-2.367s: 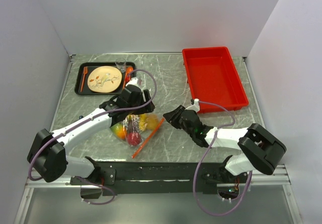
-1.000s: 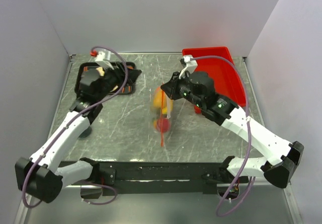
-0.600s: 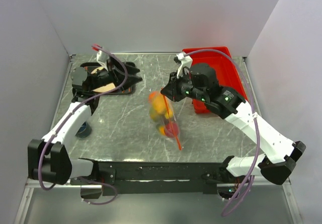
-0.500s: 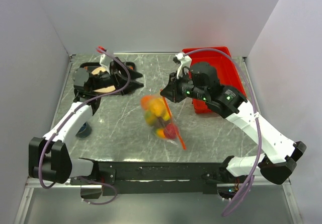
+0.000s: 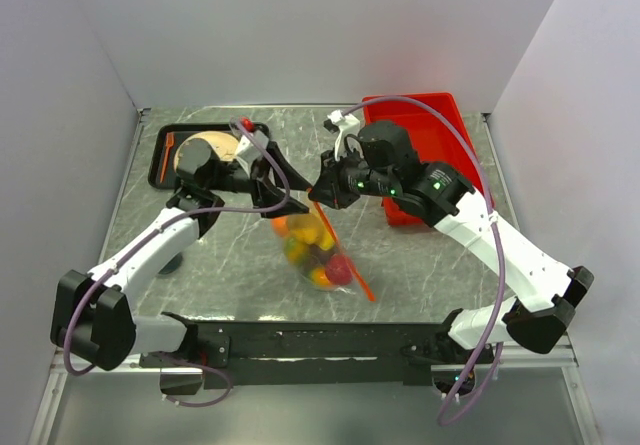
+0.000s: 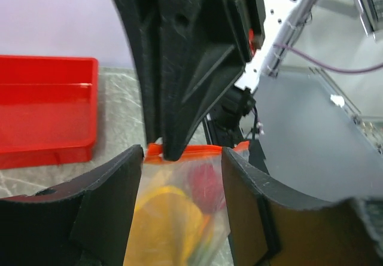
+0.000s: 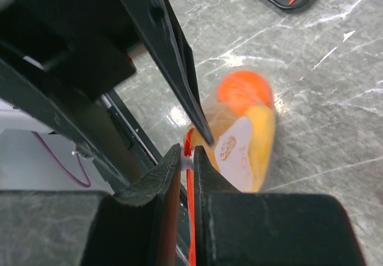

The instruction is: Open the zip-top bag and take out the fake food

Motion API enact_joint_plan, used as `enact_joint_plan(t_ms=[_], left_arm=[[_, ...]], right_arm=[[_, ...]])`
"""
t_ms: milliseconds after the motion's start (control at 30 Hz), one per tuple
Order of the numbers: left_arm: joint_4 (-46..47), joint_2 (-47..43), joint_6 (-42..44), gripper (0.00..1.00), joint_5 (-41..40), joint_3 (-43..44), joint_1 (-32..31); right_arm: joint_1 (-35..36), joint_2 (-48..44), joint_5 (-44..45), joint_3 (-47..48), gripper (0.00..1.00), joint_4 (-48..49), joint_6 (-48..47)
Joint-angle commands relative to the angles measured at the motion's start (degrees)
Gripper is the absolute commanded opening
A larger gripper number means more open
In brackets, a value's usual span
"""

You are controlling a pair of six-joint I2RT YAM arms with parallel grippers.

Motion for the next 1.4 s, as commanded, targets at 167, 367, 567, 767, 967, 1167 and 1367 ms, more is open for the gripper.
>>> enact_joint_plan(t_ms=[167,367,567,767,967,1167,1367], left_arm=[[-5.97,1.72,7.90,0.54,0.86,2.19,-2.33],[-7.70,1.89,9.12,0.34,1.21,2.19,-2.33],[-8.14,1.45,10.26,0.01,0.69,1.74,-2.25],[-1.15,1.80,3.28,0.01,-0.81,-0.96,-0.32],[15.49,2.51,-8.19,0.01,-0.89,-4.50,2.85],[14.96,2.42,-9.07,0.01,-4.92,-4.23,4.26],[5.67,2.25,-4.42,0.01,-14.07,-2.91,6.28]], right_arm=[[0.99,-0.92,-0.52,4.09,0.00,2.00,-0.50],[1.07,-1.97,1.94,3.12,0.00,2.08,-0.85],[1.07,-2.24,3.52,1.98,0.00,1.99,-1.29],[1.07,-5.39,6.77,-3.46,0.00,3.40,-2.08],[0.99,-9.88,10.20,-13.20,0.00,5.07,-2.52],[1.07,-15.42,12.23,-22.34,0.00,5.69,-0.60],[1.07,-22.97,12.66,-31.83,0.01,4.72,3.71]])
